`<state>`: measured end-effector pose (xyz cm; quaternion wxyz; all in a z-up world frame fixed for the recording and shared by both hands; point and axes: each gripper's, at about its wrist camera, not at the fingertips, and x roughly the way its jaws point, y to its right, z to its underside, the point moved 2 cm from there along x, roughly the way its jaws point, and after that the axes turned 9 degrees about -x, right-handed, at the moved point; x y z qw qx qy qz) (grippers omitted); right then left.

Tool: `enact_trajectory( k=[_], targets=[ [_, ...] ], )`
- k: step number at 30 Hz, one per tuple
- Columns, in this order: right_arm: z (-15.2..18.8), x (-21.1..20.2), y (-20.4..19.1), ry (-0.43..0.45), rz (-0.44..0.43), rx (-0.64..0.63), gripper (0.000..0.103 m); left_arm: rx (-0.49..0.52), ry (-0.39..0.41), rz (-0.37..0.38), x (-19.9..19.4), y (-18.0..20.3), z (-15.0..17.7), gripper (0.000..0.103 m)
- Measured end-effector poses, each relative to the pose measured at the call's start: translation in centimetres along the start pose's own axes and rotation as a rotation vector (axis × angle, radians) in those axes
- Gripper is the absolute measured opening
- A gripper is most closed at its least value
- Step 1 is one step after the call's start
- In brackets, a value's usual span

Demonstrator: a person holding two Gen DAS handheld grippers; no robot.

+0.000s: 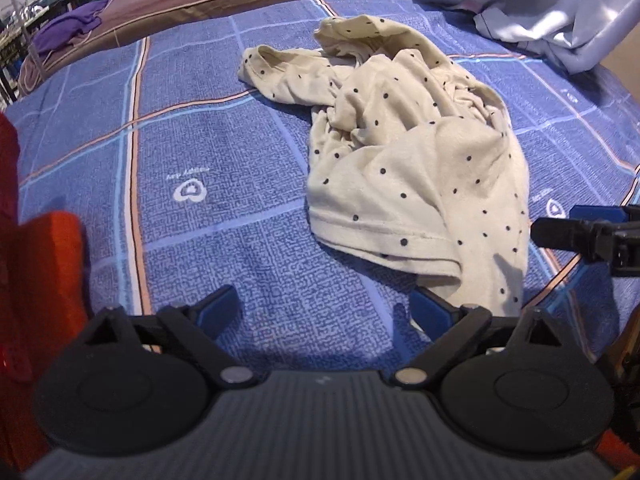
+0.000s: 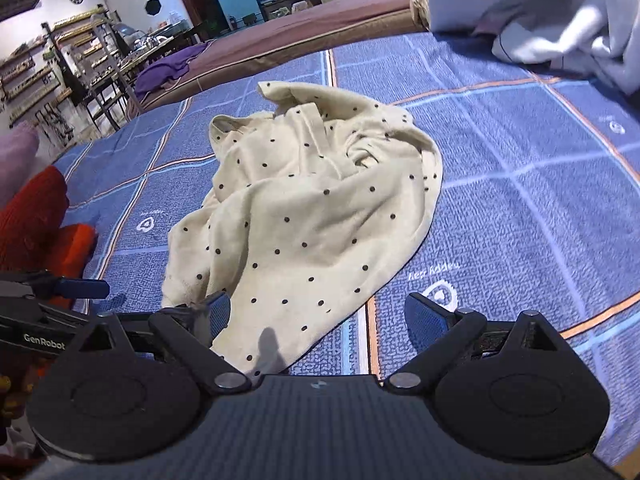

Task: Fold small clothes
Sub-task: 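Grasp the shirt edge with the right gripper and lift it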

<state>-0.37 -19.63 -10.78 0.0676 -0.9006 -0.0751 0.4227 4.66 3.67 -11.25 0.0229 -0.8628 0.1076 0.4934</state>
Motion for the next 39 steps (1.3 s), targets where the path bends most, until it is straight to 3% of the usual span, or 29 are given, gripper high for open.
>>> enact_trajectory(
  k=[4,5,6,10,11,12,13,14,17,21,24,27,29,31,33,34,36,39],
  targets=[
    [0.1,2.4,0.9,-0.019,0.008,0.072,0.103,-0.017,-0.015,0.015,1.3,-0.4,-1.1,0.075],
    [0.0,3.2,1.0,-0.023,-0.014,0.087,0.086,-0.046,-0.025,0.031,1.7,-0.8,-1.5,0.073],
    [0.0,3.9,1.0,-0.023,-0.019,0.09,0.08,-0.064,-0.036,0.034,2.1,-1.0,-1.7,0.073],
    [-0.5,5.0,0.2,0.017,0.009,0.088,0.084,-0.094,-0.035,0.017,3.1,-1.6,-2.3,0.072],
    [-0.5,4.9,0.2,0.03,0.01,0.094,0.066,-0.107,-0.022,0.023,3.0,-1.8,-2.5,0.069],
    [-0.4,4.9,0.4,0.039,0.02,0.089,0.015,-0.119,-0.012,0.035,3.0,-1.9,-2.6,0.067],
    [-0.3,4.9,0.6,0.038,0.033,0.074,0.004,-0.126,-0.009,0.046,3.0,-1.9,-2.6,0.059],
    [-0.1,4.9,1.0,0.046,0.011,0.072,0.004,-0.127,-0.018,0.065,3.2,-1.7,-2.8,0.048],
    [-0.3,2.6,2.7,0.131,-0.002,0.103,0.003,-0.132,-0.037,0.086,3.0,-1.1,-3.0,0.042],
    [-1.8,-3.8,6.5,0.262,0.1,0.102,0.003,-0.112,-0.018,0.116,1.9,-0.2,-3.4,0.043],
    [-2.3,-8.6,10.4,0.314,0.276,0.073,0.002,-0.122,-0.005,0.118,1.9,0.1,-4.1,0.05],
    [-1.0,-10.8,15.6,0.294,0.401,0.166,0.002,-0.148,0.011,0.114,2.5,0.1,-5.2,0.052],
    [-0.1,-9.9,17.1,0.194,0.455,0.161,0.005,-0.154,0.028,0.108,3.1,0.3,-6.1,0.06],
    [0.9,-8.6,17.4,0.132,0.43,0.196,0.028,-0.157,0.059,0.081,3.8,0.5,-7.2,0.069],
    [1.0,-8.0,16.2,0.135,0.419,0.174,0.096,-0.132,0.098,0.043,4.7,0.7,-8.2,0.077],
    [0.6,-7.7,15.1,0.152,0.41,0.131,0.103,-0.117,0.111,0.02,5.1,0.8,-8.6,0.082],
    [-0.9,-7.4,12.6,0.204,0.381,0.001,0.097,-0.099,0.135,-0.017,6.0,0.9,-9.7,0.084],
    [-4.4,-5.9,9.7,0.247,0.284,-0.149,0.097,-0.085,0.15,0.009,7.6,0.9,-11.0,0.084]
  ],
)
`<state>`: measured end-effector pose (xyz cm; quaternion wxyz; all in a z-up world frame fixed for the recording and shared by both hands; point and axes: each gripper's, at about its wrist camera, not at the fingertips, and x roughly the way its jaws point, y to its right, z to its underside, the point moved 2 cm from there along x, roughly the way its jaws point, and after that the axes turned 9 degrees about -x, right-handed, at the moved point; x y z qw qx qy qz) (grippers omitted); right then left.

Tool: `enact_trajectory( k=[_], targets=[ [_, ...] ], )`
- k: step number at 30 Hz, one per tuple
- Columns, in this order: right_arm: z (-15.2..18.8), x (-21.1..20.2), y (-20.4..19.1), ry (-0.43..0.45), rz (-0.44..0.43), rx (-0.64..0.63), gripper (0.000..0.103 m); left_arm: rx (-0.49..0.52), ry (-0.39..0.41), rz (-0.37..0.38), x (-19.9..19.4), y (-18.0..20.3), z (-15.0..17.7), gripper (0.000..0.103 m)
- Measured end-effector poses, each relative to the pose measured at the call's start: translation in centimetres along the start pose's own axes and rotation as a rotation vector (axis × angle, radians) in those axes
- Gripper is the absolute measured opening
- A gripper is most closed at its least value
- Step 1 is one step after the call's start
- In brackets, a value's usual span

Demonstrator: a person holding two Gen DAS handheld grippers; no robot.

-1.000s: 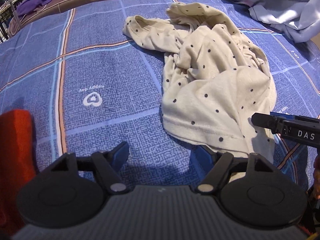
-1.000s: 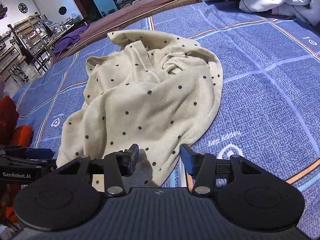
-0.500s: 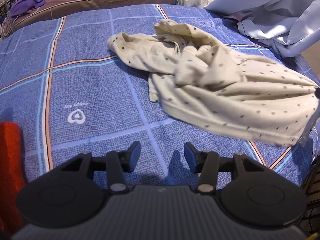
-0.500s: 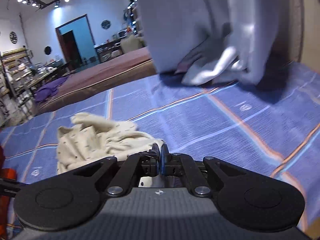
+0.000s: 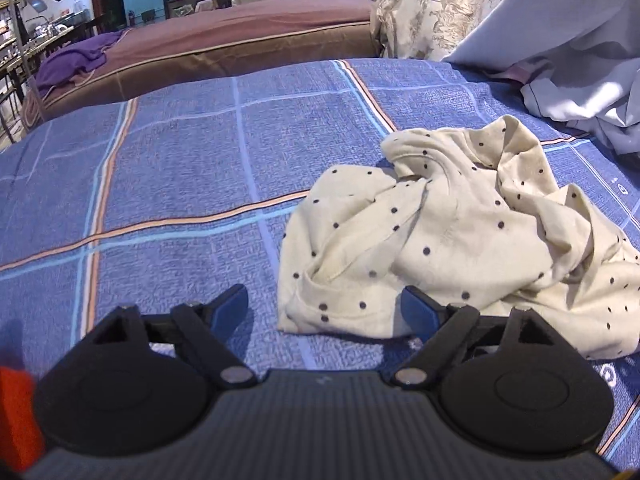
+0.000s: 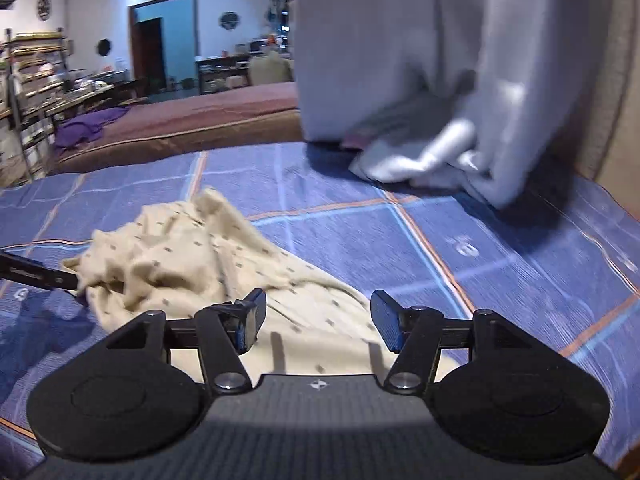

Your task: Fold small clothes

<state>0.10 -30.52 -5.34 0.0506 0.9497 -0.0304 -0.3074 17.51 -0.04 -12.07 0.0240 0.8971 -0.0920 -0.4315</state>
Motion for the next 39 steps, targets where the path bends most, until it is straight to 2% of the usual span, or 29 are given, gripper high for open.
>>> enact_trajectory(
  k=[4,7,8,9,11,13,14,15,17,21,24,28,33,39],
  targets=[
    [-4.9,5.5,-2.1,0.013,-0.213,-0.014,0.097,0.063,-0.051,-0.026,2.8,1.1,-0.9,0.082],
    [-7.6,10.6,-3.6,0.001,-0.233,-0.067,0.097,0.027,-0.087,0.024,3.7,1.3,-1.1,0.063],
    [-8.2,12.4,-3.9,-0.023,-0.238,-0.07,0.094,0.014,-0.094,0.032,3.8,1.3,-1.1,0.06],
    [-8.6,14.0,-4.1,-0.039,-0.232,-0.07,0.093,0.023,-0.097,0.033,3.8,1.4,-1.1,0.058],
    [-8.9,16.7,-5.0,-0.076,-0.228,-0.083,0.092,0.055,-0.103,0.046,3.8,1.9,-1.2,0.043],
    [-8.6,18.7,-5.8,-0.12,-0.239,-0.096,0.082,0.069,-0.116,0.058,3.6,2.2,-1.2,0.034],
    [-8.2,19.6,-6.3,-0.156,-0.251,-0.109,0.055,0.071,-0.122,0.062,3.5,2.3,-1.3,0.028],
    [-7.8,20.1,-6.8,-0.186,-0.254,-0.114,0.015,0.07,-0.129,0.068,3.5,2.4,-1.4,0.025],
    [-7.1,19.7,-7.1,-0.184,-0.245,-0.089,0.013,0.064,-0.141,0.075,3.4,2.5,-1.5,0.02],
    [-6.9,17.4,-6.1,-0.137,-0.239,-0.064,0.011,0.099,-0.137,0.063,3.1,3.0,-1.5,0.016],
    [-7.5,15.7,-5.3,-0.108,-0.205,-0.11,0.011,0.088,-0.135,0.071,2.3,3.1,-1.6,0.013],
    [-8.4,12.3,-4.6,-0.05,-0.149,-0.197,0.011,0.071,-0.091,0.092,0.1,3.0,-2.4,0.011],
    [-9.5,9.1,-2.9,0.016,-0.065,-0.276,0.01,0.099,-0.008,0.098,-2.4,4.0,-5.5,0.011],
    [-11.0,8.1,-0.4,0.057,0.016,-0.334,0.01,0.147,0.075,0.1,-3.2,7.0,-11.5,0.009]
  ],
)
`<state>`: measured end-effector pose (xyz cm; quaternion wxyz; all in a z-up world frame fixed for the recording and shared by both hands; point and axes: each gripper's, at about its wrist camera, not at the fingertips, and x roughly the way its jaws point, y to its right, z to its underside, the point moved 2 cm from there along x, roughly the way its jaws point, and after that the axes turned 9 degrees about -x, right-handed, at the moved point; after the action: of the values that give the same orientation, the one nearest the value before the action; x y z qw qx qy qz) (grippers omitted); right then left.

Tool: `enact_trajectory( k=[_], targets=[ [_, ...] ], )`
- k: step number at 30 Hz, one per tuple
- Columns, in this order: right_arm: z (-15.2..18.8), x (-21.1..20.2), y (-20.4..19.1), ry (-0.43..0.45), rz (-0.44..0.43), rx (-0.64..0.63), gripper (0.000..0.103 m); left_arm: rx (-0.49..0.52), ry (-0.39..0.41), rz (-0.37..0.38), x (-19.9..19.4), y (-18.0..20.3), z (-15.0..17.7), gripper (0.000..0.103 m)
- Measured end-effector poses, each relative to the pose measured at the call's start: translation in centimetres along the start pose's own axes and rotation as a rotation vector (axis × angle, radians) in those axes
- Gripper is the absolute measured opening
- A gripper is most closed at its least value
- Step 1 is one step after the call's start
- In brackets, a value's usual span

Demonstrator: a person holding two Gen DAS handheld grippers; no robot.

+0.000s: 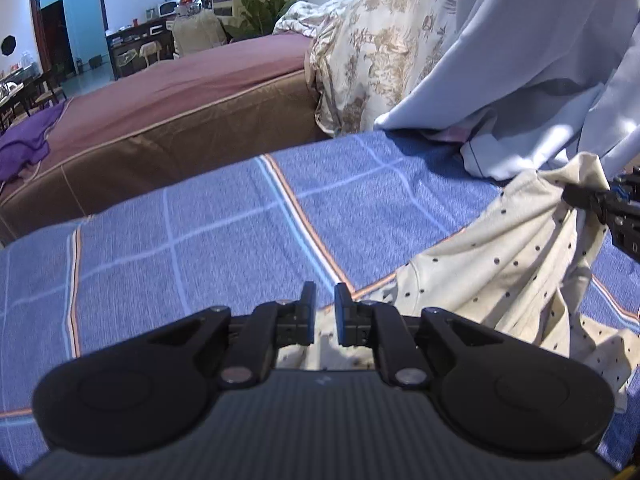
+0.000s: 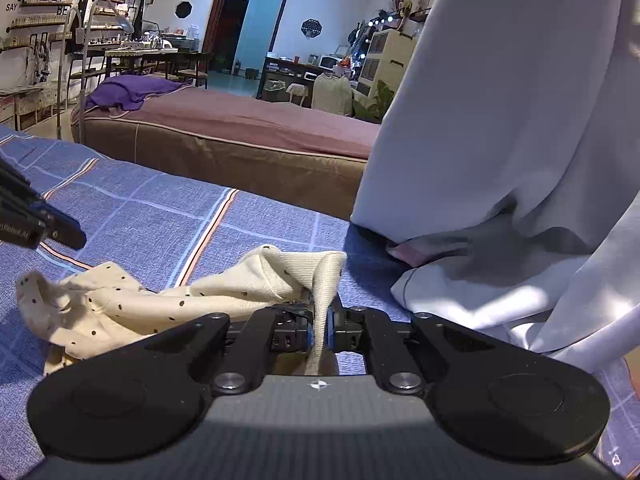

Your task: Fold small clothes

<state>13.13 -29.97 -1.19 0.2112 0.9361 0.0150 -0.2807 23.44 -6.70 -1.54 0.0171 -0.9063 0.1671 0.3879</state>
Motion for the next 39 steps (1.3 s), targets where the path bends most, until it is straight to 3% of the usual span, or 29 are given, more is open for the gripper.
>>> enact_trajectory(
  k=[4,6,7,8,10,12,16,19,23,24,25,26,27,30,33,37,39],
  targets=[
    [-0.2,0.2,1.5,0.004,0.054,-0.033,0.009,0.038,0.015,0.01,0.9,2.1,-4.0,0.01],
    [-0.2,0.7,2.4,-0.001,0.067,-0.03,0.009,0.059,0.014,0.018,1.1,3.0,-4.9,0.018],
    [-0.1,0.8,2.9,-0.002,0.078,-0.026,0.009,0.076,0.009,0.02,1.2,3.3,-5.1,0.039],
    [0.0,1.0,3.4,-0.004,0.089,-0.021,0.009,0.089,0.01,0.01,1.2,3.6,-4.9,0.066],
    [0.2,1.6,4.5,-0.013,0.115,-0.007,0.009,0.117,0.009,-0.013,1.4,3.7,-3.8,0.091],
    [1.0,2.8,6.4,-0.045,0.164,0.036,0.009,0.132,-0.021,-0.025,1.9,3.1,-2.0,0.096],
    [5.0,5.5,8.1,-0.156,0.137,0.179,0.012,0.126,-0.138,0.018,3.7,0.7,2.4,0.096],
    [7.3,5.7,6.7,-0.191,0.108,0.162,0.014,0.122,-0.199,0.064,4.6,-0.3,5.4,0.087],
    [8.9,5.7,5.4,-0.216,0.093,0.141,0.012,0.128,-0.271,0.145,5.5,0.6,7.7,0.043],
    [9.2,5.8,5.5,-0.222,0.084,0.155,0.012,0.146,-0.28,0.15,5.6,1.2,8.0,0.04],
    [9.3,5.8,5.6,-0.225,0.076,0.169,0.012,0.166,-0.284,0.146,5.6,1.7,8.1,0.03],
    [9.4,5.9,5.8,-0.225,0.074,0.176,0.012,0.18,-0.279,0.135,5.6,2.2,8.1,0.015],
    [9.4,5.8,5.9,-0.221,0.075,0.178,0.011,0.18,-0.272,0.128,5.6,2.4,8.0,0.01],
    [8.8,5.5,6.3,-0.192,0.071,0.202,0.01,0.109,-0.233,0.193,5.1,2.3,5.9,0.007],
    [7.5,4.6,6.9,-0.128,0.086,0.191,0.009,0.047,-0.116,0.214,4.1,1.6,1.0,0.006],
    [5.2,4.6,8.3,-0.053,0.134,0.178,0.008,0.073,0.007,0.124,5.4,2.3,-6.5,0.007],
    [4.5,5.2,9.5,-0.039,0.188,0.209,0.008,0.085,0.049,0.028,6.9,2.8,-8.8,0.013]
  ],
)
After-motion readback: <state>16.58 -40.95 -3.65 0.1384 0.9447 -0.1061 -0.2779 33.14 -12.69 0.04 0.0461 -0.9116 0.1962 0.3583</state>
